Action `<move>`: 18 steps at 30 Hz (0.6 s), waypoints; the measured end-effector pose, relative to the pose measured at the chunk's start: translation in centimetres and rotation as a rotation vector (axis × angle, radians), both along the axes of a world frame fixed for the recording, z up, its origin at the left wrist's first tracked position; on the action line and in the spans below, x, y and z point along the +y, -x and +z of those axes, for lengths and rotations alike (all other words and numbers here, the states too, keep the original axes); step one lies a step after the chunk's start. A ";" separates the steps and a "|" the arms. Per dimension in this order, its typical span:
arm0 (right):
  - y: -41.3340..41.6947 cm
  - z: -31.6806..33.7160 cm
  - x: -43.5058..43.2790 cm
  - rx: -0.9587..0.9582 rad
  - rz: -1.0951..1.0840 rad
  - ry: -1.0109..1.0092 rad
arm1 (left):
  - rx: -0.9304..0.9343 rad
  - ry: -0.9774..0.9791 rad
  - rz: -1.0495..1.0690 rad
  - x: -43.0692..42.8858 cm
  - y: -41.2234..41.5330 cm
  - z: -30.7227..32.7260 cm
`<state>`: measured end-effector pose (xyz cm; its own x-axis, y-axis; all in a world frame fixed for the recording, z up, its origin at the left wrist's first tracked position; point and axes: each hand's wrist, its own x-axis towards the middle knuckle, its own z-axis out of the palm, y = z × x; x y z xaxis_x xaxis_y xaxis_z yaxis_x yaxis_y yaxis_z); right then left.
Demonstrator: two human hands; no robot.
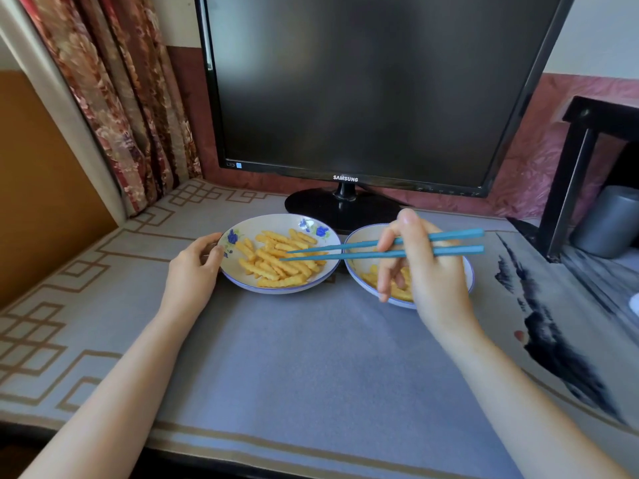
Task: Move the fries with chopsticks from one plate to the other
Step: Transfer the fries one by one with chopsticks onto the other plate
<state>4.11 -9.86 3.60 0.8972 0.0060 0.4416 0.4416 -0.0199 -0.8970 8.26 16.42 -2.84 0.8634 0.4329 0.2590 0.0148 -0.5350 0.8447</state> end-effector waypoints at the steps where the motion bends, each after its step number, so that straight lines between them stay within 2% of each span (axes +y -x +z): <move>1: -0.2 0.4 -0.6 -0.011 -0.048 -0.004 | 0.000 -0.001 0.000 0.0 0.0 0.0; 6: -1.5 2.0 -4.4 -0.041 -0.260 -0.036 | 0.003 -0.008 0.003 0.1 -0.1 -0.2; 10: -2.0 2.6 -7.4 -0.052 -0.376 0.041 | 0.002 -0.011 0.001 0.2 -0.2 -0.2; 18: -1.6 4.0 -10.7 -0.026 -0.500 0.038 | 0.003 -0.010 0.005 0.1 -0.1 -0.1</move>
